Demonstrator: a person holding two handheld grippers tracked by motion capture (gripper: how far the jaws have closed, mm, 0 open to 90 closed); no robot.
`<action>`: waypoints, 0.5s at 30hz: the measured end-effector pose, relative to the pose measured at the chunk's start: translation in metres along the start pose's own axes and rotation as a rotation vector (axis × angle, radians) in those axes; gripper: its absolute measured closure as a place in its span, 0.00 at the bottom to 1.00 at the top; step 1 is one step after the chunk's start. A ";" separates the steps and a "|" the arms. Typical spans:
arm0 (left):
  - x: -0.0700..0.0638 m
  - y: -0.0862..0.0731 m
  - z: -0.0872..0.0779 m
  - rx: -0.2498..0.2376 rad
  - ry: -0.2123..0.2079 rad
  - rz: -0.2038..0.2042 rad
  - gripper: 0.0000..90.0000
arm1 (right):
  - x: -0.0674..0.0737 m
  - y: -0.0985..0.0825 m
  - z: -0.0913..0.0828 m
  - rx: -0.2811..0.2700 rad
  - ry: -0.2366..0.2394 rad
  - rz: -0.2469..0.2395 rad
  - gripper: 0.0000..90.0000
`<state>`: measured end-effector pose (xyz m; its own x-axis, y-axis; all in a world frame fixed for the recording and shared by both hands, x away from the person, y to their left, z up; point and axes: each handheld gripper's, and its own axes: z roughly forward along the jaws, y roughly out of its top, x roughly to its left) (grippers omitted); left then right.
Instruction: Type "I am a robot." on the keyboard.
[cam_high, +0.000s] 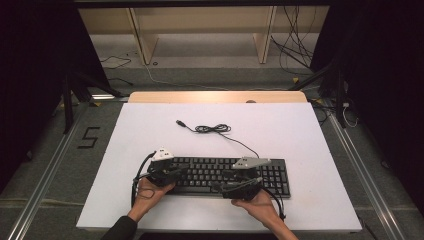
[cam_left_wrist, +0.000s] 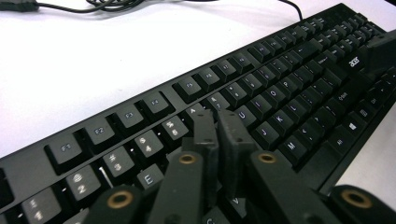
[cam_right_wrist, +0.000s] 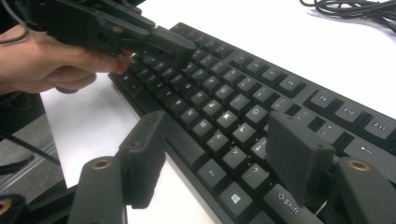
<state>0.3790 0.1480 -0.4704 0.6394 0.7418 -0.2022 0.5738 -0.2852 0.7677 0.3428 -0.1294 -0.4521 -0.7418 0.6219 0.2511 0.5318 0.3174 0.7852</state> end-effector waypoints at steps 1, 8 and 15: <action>0.000 0.000 0.001 0.010 0.004 0.004 0.98 | 0.000 -0.001 0.000 -0.001 0.000 -0.001 0.43; 0.001 0.002 0.009 0.035 0.011 -0.006 0.99 | 0.002 -0.003 -0.001 -0.001 0.006 0.000 0.42; 0.003 0.002 0.013 0.047 0.018 -0.010 0.99 | 0.003 -0.005 -0.001 0.003 0.012 0.001 0.42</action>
<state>0.3882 0.1417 -0.4774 0.6246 0.7555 -0.1980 0.6035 -0.3059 0.7364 0.3374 -0.1301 -0.4544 -0.7461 0.6135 0.2587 0.5336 0.3186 0.7834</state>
